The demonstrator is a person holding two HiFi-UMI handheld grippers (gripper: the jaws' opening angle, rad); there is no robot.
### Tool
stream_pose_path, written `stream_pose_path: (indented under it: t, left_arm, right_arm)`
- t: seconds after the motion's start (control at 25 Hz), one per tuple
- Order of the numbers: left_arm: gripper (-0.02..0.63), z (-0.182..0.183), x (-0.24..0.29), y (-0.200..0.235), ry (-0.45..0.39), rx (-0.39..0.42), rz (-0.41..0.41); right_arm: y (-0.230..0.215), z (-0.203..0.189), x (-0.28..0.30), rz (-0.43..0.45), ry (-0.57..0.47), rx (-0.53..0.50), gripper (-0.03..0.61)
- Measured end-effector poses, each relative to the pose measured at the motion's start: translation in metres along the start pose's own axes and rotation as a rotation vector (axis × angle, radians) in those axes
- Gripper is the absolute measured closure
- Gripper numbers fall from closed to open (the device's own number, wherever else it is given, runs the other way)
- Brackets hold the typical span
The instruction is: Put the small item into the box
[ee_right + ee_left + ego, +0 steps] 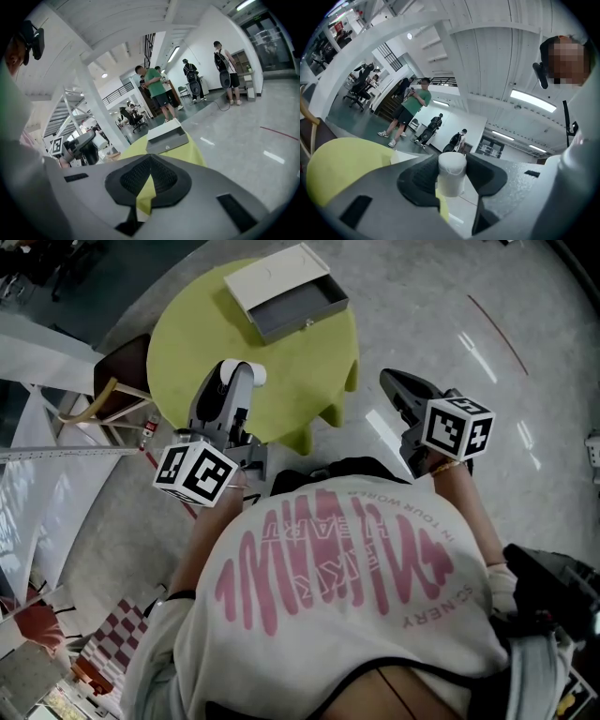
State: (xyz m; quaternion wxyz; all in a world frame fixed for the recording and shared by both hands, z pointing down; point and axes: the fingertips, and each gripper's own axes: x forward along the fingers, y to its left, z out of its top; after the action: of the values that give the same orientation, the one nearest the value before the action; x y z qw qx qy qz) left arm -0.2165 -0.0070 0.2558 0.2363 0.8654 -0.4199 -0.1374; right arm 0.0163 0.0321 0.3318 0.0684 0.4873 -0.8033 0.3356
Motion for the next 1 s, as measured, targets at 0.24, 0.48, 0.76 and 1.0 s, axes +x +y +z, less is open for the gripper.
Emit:
stream_pose_path:
  t: [0.24, 0.48, 0.76, 1.0]
  left_arm:
    - [0.43, -0.005, 0.008, -0.006, 0.008, -0.013, -0.011]
    - [0.43, 0.0, 0.022, -0.009, -0.008, -0.005, -0.021]
    - [0.43, 0.004, 0.074, 0.013, -0.018, -0.009, 0.008]
    - [0.431, -0.003, 0.114, 0.02, -0.015, -0.014, 0.025]
  right_arm:
    - [-0.004, -0.005, 0.006, 0.008, 0.022, 0.021, 0.572]
    - [-0.004, 0.004, 0.023, 0.043, 0.03, 0.005, 0.572]
    - [-0.04, 0.042, 0.059, 0.068, 0.049, -0.005, 0.572]
    - [-0.069, 0.062, 0.085, 0.094, 0.079, -0.018, 0.572]
